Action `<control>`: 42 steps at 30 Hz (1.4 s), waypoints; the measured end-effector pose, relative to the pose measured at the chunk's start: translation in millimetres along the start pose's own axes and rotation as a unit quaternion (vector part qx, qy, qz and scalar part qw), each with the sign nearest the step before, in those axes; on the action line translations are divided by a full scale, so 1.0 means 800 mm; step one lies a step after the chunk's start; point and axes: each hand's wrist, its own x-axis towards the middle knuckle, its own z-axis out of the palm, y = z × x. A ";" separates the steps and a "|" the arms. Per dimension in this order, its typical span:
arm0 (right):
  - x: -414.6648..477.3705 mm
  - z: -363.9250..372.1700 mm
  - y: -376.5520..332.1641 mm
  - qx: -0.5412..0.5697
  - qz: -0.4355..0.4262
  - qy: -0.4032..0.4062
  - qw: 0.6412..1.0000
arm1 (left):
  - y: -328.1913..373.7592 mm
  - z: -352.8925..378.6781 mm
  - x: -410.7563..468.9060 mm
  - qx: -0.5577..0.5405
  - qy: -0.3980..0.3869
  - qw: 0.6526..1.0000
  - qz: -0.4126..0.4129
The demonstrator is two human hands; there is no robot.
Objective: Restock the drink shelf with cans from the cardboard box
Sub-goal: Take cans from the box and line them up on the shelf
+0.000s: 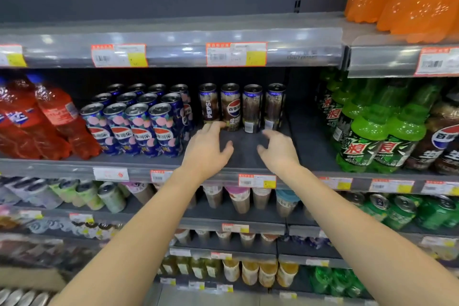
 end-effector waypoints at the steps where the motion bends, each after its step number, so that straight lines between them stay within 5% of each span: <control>1: -0.006 0.007 -0.007 -0.013 -0.021 -0.013 1.000 | -0.005 -0.003 -0.009 0.004 0.005 1.000 -0.003; 11: -0.094 0.120 -0.122 -0.050 -0.237 -0.112 0.964 | -0.119 -0.073 -0.148 0.059 0.020 0.990 -0.130; 23: -0.283 0.286 -0.353 -0.078 -0.387 -0.252 0.884 | -0.279 -0.244 -0.436 0.185 0.043 0.928 -0.321; 32: -0.433 0.390 -0.513 -0.108 -0.394 -0.309 0.859 | -0.367 -0.355 -0.625 0.215 0.057 0.891 -0.395; 42: -0.490 0.510 -0.599 -0.109 -0.391 -0.327 0.853 | -0.496 -0.394 -0.696 0.211 0.038 0.880 -0.424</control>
